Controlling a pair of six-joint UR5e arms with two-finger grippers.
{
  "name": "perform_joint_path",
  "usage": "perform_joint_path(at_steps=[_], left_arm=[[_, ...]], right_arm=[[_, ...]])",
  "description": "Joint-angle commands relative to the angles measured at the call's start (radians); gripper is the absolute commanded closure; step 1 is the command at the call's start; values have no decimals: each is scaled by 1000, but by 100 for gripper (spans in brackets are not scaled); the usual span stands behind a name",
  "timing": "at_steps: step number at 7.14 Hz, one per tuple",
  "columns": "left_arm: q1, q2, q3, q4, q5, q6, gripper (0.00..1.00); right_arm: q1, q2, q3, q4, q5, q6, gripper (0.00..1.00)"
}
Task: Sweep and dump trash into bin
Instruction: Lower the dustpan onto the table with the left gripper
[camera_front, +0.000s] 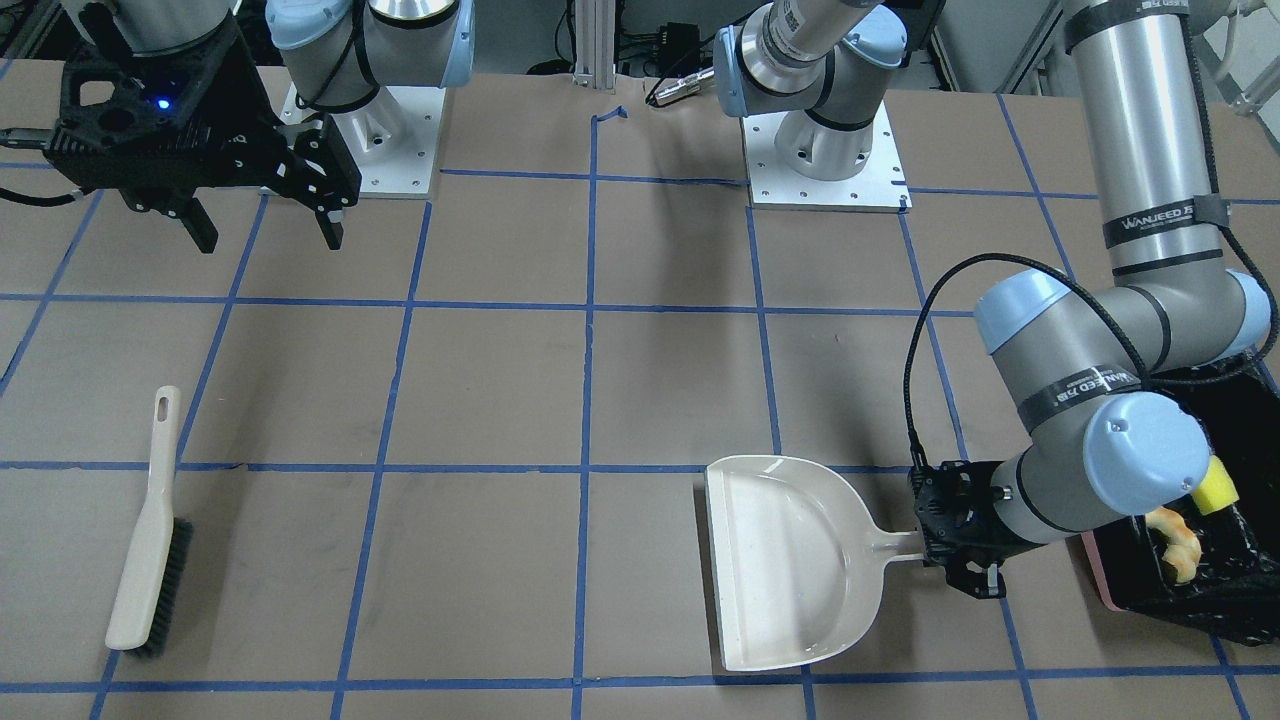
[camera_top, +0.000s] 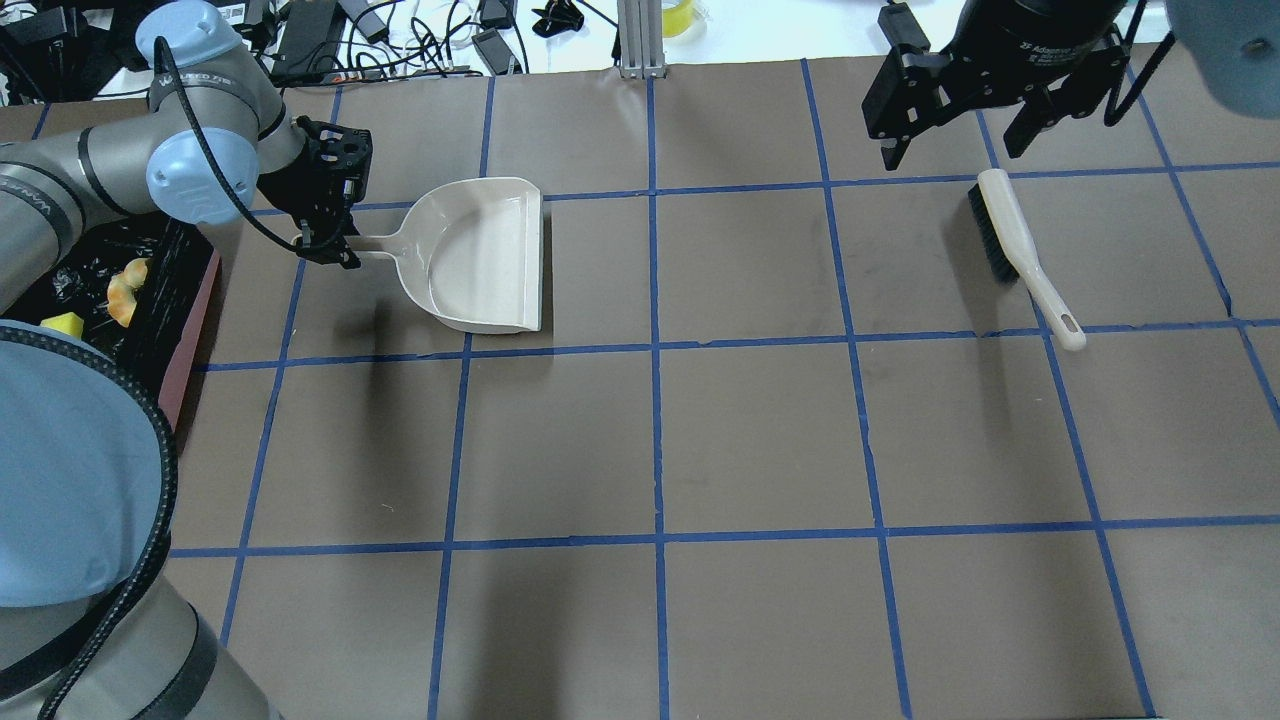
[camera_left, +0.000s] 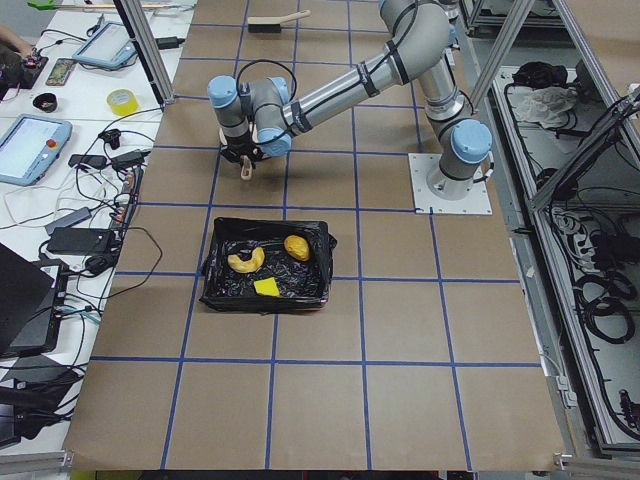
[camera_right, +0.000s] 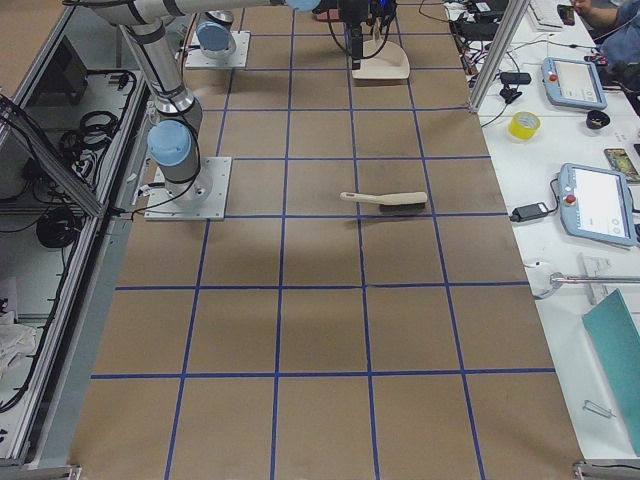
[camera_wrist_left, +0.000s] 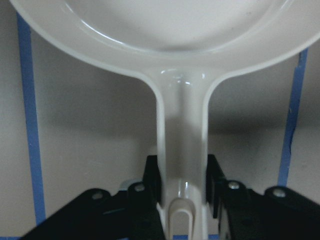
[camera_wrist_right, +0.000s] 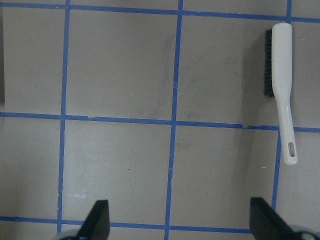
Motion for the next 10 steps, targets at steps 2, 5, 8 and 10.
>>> perform_joint_path(at_steps=[2,5,8,10], left_arm=[[-3,-4,-5,15,19,0,63],[-32,39,-13,-1,35,-9,37],[-35,59,-16,1,54,-16,0],[-92,140,-6,-57,42,-172,0]], right_arm=[[0,0,0,2,0,0,0],[-1,0,2,0,0,0,0],[0,-2,2,0,1,0,0],[0,-2,2,0,1,2,0]])
